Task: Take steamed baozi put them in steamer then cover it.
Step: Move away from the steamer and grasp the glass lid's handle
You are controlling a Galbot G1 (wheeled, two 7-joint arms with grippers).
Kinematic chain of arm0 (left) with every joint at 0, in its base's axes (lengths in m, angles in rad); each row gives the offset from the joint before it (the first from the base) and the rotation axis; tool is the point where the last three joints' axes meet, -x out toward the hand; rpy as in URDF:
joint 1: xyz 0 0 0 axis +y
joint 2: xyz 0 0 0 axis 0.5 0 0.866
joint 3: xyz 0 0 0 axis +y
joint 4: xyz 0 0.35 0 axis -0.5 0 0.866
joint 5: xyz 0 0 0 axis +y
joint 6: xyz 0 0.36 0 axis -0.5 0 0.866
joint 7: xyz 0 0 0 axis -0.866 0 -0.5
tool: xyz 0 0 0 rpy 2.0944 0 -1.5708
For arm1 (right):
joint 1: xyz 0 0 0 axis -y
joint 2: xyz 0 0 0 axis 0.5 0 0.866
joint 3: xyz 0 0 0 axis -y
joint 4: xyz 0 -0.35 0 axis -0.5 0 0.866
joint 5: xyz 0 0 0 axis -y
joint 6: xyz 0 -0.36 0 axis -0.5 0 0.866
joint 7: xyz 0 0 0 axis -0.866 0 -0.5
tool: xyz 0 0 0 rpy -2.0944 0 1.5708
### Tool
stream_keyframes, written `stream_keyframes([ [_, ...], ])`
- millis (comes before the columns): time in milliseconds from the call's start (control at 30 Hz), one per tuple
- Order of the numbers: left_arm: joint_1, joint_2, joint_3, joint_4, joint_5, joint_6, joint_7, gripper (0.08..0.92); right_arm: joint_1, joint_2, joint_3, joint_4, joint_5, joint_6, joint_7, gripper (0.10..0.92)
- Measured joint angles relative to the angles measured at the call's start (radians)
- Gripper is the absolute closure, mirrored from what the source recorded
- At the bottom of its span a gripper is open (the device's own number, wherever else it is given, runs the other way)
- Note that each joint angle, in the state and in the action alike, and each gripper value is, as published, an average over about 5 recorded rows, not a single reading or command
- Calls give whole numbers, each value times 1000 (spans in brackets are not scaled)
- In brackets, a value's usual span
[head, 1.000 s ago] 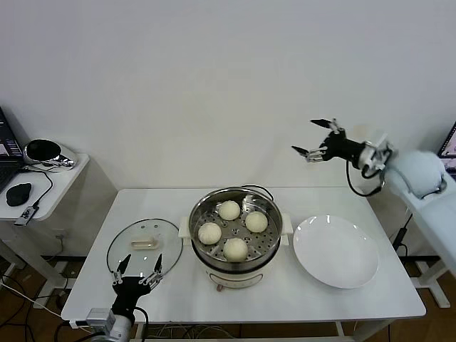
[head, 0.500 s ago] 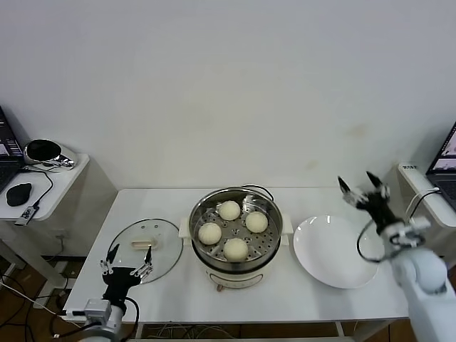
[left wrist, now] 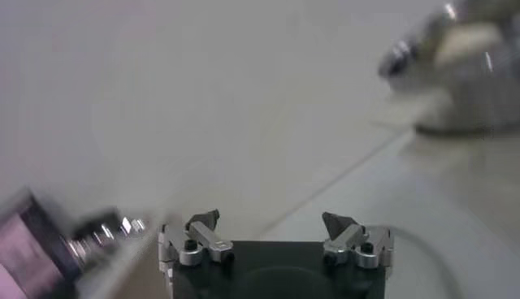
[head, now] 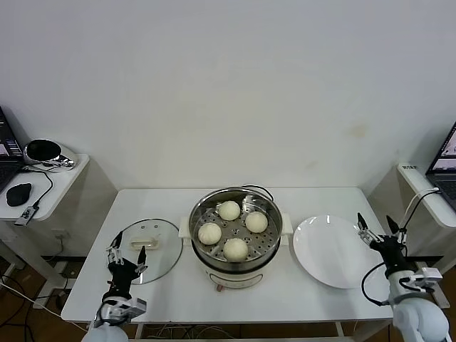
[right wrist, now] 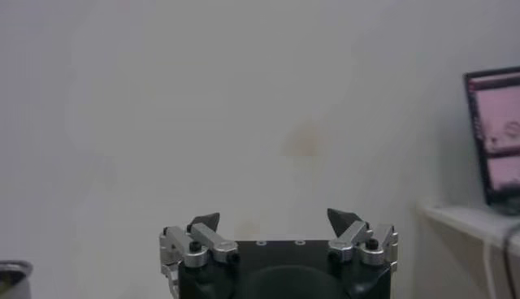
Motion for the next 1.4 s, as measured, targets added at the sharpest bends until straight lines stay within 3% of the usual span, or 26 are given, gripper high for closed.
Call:
stream_keyframes([
  [200,-32,64,44,105,247,13,-61,177,-48,29,17,25,-11,7,5,203],
  [500,-96,117,83,220,378,19,-56,177,-78,60,8,28,-34,12,9,203],
  [1400,-295,135,143,409,394,75,26,177,-88,110,-53,4,-89,23,12,203],
])
